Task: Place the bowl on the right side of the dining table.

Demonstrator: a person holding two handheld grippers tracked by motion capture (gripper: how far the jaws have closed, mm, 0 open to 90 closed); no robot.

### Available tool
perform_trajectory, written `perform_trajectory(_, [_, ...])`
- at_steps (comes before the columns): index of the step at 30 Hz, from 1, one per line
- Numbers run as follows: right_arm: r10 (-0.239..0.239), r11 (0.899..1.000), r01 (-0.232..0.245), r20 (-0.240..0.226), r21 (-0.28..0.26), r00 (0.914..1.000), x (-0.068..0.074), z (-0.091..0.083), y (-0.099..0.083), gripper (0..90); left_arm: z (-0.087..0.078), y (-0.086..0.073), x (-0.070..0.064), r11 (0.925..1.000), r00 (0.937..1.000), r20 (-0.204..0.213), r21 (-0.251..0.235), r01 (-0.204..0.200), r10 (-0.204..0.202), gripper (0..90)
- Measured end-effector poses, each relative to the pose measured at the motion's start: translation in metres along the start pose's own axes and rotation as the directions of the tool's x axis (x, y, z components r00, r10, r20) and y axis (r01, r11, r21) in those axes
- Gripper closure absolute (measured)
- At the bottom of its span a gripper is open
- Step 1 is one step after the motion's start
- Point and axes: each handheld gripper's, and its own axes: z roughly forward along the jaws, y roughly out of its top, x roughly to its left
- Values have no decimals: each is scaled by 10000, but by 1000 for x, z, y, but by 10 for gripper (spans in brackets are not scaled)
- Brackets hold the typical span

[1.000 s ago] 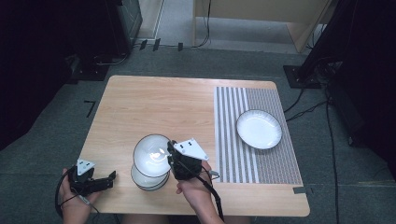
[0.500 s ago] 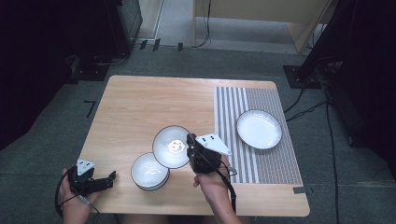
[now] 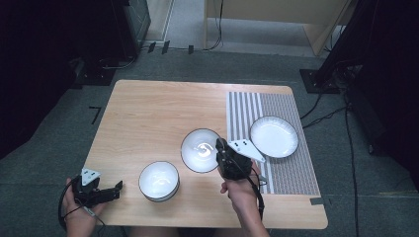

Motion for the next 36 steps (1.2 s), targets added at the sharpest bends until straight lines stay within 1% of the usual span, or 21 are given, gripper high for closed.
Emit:
perform_trajectory(4, [143, 9999, -143, 241, -4, 9996, -12, 0, -1, 835, 0, 0, 0, 10000, 10000, 3, -4, 8, -8, 0])
perform_trajectory(15, [519, 9986, -514, 652, -96, 9965, -37, -2, 0, 835, 0, 0, 0, 10000, 10000, -1, -13, 9, -9, 0])
perform_trajectory(20, [493, 9987, -483, 829, -143, 9953, -47, -2, -1, 835, 0, 0, 0, 10000, 10000, -4, -7, 5, -5, 0])
perform_trajectory(27, [720, 9974, -706, 1059, -164, 9918, -60, -3, -1, 835, 0, 0, 0, 10000, 10000, -4, -15, 12, -12, 0])
perform_trajectory(31, [729, 9973, -711, 1191, -196, 9902, -69, -4, -1, 835, 1, 1, 0, 10000, 10000, -40, 0, 25, -25, 0])
perform_trajectory(36, [850, 9963, -825, 1330, -243, 9875, -79, -6, -1, 835, 1, 1, 0, 10000, 10000, -41, 3, 22, -22, 0])
